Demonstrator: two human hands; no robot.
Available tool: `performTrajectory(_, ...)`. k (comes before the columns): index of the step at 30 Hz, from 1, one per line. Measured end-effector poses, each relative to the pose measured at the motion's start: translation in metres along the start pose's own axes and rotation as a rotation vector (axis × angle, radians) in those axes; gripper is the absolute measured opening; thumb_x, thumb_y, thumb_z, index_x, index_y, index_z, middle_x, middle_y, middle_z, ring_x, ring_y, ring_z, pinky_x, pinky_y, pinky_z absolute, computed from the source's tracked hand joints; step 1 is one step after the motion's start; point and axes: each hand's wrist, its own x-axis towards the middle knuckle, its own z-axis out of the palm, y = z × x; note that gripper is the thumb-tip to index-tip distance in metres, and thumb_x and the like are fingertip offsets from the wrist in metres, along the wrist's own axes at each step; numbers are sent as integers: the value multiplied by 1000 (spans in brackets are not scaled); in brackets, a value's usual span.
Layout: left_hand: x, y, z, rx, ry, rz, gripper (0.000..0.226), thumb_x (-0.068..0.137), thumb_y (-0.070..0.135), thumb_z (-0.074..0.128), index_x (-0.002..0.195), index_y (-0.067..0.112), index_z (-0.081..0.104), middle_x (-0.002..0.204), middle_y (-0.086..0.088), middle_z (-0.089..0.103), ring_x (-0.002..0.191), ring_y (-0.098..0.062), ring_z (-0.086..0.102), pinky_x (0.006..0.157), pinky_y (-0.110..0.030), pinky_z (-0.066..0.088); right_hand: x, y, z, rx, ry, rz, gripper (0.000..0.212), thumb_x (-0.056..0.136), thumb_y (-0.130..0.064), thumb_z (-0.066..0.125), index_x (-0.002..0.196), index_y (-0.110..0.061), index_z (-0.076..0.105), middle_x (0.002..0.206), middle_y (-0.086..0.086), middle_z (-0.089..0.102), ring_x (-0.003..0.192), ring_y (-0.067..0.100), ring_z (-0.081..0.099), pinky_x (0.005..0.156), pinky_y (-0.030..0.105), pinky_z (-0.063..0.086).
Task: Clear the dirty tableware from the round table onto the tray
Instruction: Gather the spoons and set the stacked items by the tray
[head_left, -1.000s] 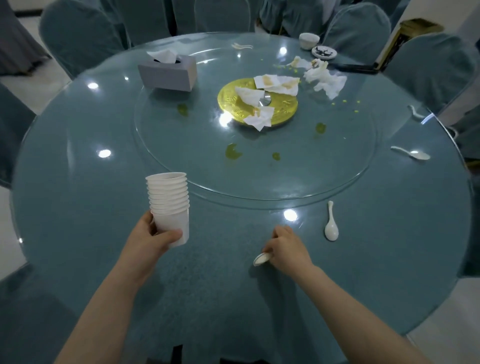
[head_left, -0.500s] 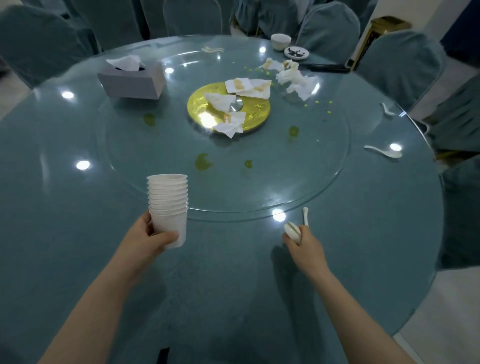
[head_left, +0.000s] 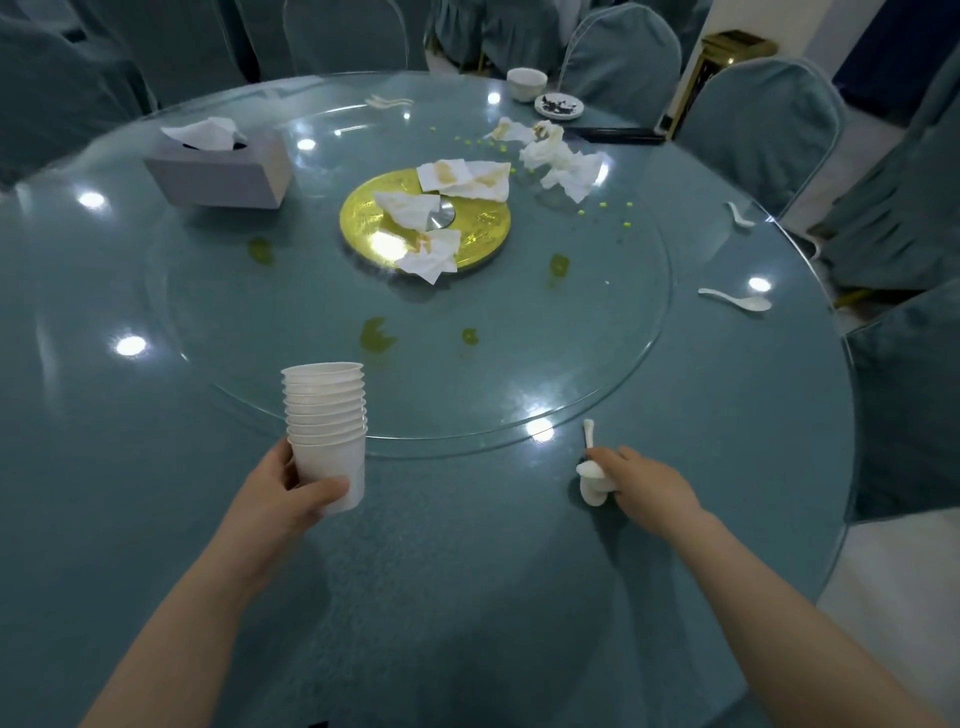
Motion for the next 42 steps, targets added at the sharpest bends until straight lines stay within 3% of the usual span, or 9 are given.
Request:
performTrajectory(5,-4,2,-5,-11,7,12,45,82,-10,59,106,28,59,91,11,73,82,-1,69,71,-23,49,1,-29,-2,-130,-7,-38,19,88,-15,46,106,-16,48,109,3,49,82,30,58,63,36,46)
performTrajectory(8,-6,5,-11,-39,7,36,45,83,-9,60,106,30,59,91,13,73,83,-1,69,71,-22,49,-5,-51,1,-51,-9,20,7,87,-15,45,94,-16,45,108,4,46,76,30,52,61,35,39)
performTrajectory(16,-19,10,-36,-139,-66,68,47,78,-7,66,108,29,59,94,10,74,87,-5,69,72,-24,51,-40,-91,-14,-124,239,159,23,94,-35,45,104,-17,56,109,3,53,105,27,48,80,35,36)
performTrajectory(22,-20,37,-47,-150,-207,103,48,68,-1,71,106,26,59,97,5,71,88,-9,67,71,-27,50,-92,-123,-36,446,316,287,3,94,-14,45,95,-11,45,90,17,63,82,35,59,66,39,46)
performTrajectory(26,-24,63,-55,-131,-328,159,45,78,-7,64,111,23,58,104,0,67,93,-14,64,76,-30,50,-132,-161,-46,572,485,407,5,92,-8,44,94,-13,47,84,9,58,76,30,53,59,32,34)
performTrajectory(31,-49,80,-65,-34,-509,218,58,59,11,66,115,21,58,110,-2,68,102,-19,63,91,-40,49,-186,-205,-48,734,666,500,3,92,-20,52,90,-18,52,78,0,56,72,22,52,59,30,35)
performTrajectory(34,-68,78,-52,-37,-614,219,54,59,11,66,111,22,57,107,0,68,98,-16,65,87,-35,51,-228,-221,-47,831,777,561,11,91,-33,57,92,-22,58,73,-1,60,63,17,56,57,27,40)
performTrajectory(38,-105,64,-19,-12,-788,190,50,60,13,66,108,25,58,99,5,71,90,-11,67,79,-31,53,-293,-235,-37,880,737,625,8,94,-40,49,93,-32,49,65,-1,59,45,13,63,46,27,48)
performTrajectory(42,-149,42,21,34,-959,142,49,71,1,70,114,21,57,101,3,70,90,-13,67,71,-28,53,-362,-238,-22,1017,805,668,12,90,-49,53,91,-40,45,64,6,57,43,24,64,38,25,46)
